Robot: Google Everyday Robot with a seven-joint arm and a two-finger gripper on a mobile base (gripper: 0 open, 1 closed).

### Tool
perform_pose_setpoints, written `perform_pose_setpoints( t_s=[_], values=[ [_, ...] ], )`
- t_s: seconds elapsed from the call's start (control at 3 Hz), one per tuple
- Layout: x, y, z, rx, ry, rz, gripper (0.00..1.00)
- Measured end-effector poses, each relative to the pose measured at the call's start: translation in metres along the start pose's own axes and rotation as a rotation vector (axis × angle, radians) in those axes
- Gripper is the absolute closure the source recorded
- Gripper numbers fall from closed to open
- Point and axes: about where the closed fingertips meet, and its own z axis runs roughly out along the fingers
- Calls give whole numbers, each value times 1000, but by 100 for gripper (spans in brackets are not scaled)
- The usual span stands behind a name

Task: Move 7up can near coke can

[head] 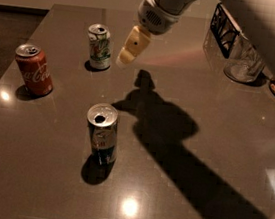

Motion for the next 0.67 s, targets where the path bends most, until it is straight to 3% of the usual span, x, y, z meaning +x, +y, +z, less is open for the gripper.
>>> perform_pose_setpoints(
  t_s=[0.67],
  values=[
    [-61, -30, 57, 36, -6, 22, 0]
  ],
)
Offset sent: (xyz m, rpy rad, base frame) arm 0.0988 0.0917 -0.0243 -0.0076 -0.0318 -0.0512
